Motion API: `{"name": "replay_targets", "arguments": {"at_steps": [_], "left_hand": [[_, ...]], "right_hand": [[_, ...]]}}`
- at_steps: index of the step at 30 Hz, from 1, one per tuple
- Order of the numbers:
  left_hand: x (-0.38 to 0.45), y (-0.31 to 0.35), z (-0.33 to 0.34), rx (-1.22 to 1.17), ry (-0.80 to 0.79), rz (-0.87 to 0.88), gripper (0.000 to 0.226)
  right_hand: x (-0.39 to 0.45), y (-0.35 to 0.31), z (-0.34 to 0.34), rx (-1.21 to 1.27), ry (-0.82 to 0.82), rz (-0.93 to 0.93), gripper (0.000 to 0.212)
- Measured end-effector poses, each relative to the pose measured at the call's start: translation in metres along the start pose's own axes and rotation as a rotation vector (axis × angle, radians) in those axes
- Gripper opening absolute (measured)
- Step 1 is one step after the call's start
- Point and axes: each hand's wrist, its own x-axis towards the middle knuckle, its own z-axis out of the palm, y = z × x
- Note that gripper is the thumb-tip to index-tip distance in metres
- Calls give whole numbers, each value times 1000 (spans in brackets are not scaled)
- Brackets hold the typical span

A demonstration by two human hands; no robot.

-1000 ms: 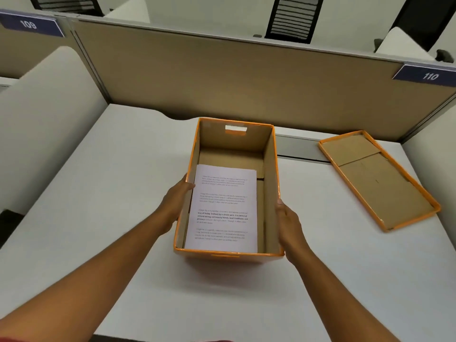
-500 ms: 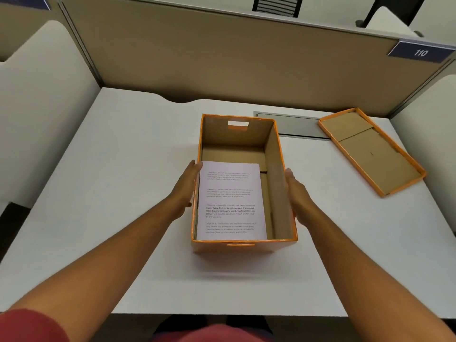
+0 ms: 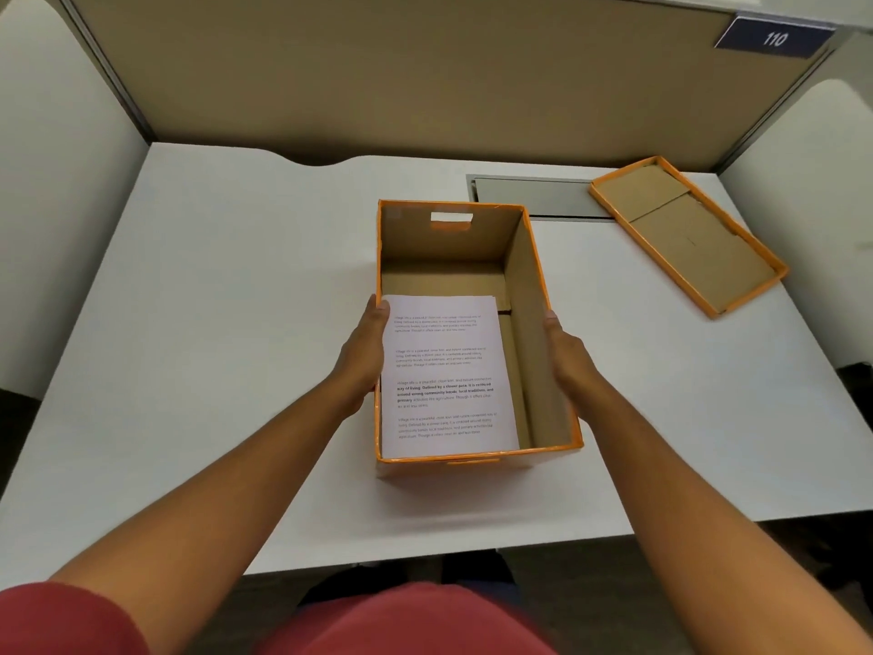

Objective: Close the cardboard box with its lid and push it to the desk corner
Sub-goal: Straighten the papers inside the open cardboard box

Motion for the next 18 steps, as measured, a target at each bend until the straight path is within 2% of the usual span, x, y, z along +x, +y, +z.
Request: {"name": "replay_targets", "arguments": {"at_steps": [5, 15, 18], "left_hand": [[0, -6, -2, 26, 47, 27, 63], [0, -9, 1, -4, 52, 28, 65], [0, -9, 2, -17, 55, 31, 64]], "right_hand": [[-3, 6, 5, -5, 24, -9, 64], [1, 5, 7, 12, 33, -3, 83], [0, 6, 6, 11, 32, 1, 84]]}}
